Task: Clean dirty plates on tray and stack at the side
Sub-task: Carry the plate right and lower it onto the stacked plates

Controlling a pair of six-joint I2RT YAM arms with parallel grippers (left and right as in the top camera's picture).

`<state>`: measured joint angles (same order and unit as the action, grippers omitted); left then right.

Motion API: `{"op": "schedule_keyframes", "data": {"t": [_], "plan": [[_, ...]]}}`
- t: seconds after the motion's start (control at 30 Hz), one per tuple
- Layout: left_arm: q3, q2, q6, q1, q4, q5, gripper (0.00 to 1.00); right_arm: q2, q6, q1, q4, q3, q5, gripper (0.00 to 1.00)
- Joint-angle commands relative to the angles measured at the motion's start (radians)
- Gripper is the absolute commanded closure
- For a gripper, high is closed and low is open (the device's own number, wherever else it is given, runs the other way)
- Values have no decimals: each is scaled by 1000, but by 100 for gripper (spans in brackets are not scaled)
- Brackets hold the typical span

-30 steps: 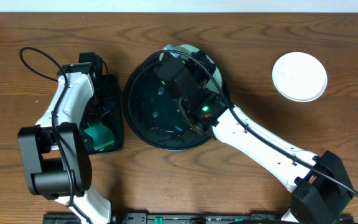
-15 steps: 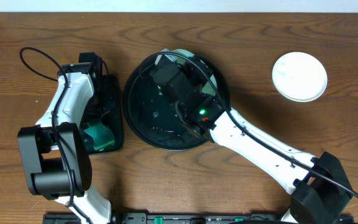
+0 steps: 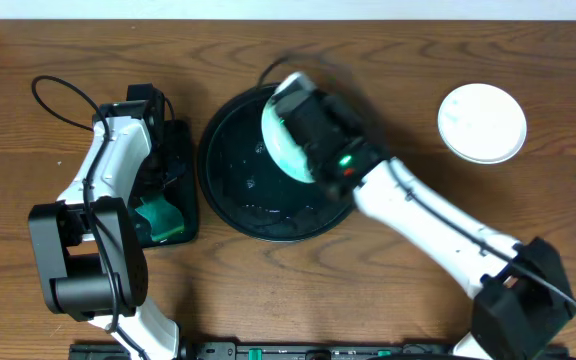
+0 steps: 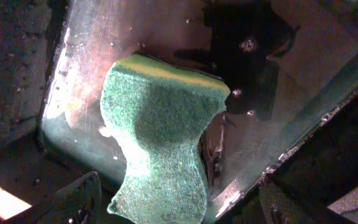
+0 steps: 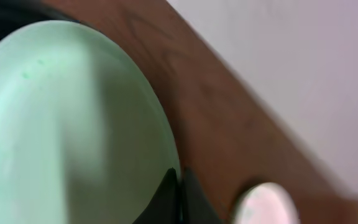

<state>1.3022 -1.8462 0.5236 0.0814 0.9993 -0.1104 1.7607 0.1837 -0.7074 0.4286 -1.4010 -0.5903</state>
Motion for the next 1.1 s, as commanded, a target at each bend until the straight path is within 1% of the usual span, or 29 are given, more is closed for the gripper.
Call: {"op": "schedule_keyframes", "data": {"t": [0.0, 0.1, 0.3, 0.57, 0.8, 0.97, 1.07], "plan": [[11, -9, 6, -2, 6, -5, 18, -8, -351, 145, 6, -3, 154, 99], [11, -9, 6, -2, 6, -5, 18, -9, -480, 267, 22, -3, 227, 99], [11, -9, 6, -2, 6, -5, 18, -9, -663, 529, 111, -3, 341, 99], [11, -9, 6, -2, 6, -5, 18, -8, -747, 842, 176, -3, 449, 99], [11, -9, 6, -2, 6, -5, 18, 2, -795, 994, 244, -3, 447, 99], [11, -9, 6, -2, 6, -5, 18, 43, -808, 1047, 263, -1, 445, 99], [11, -9, 6, -2, 6, -5, 18, 104, -808, 1056, 263, -1, 446, 99]]}}
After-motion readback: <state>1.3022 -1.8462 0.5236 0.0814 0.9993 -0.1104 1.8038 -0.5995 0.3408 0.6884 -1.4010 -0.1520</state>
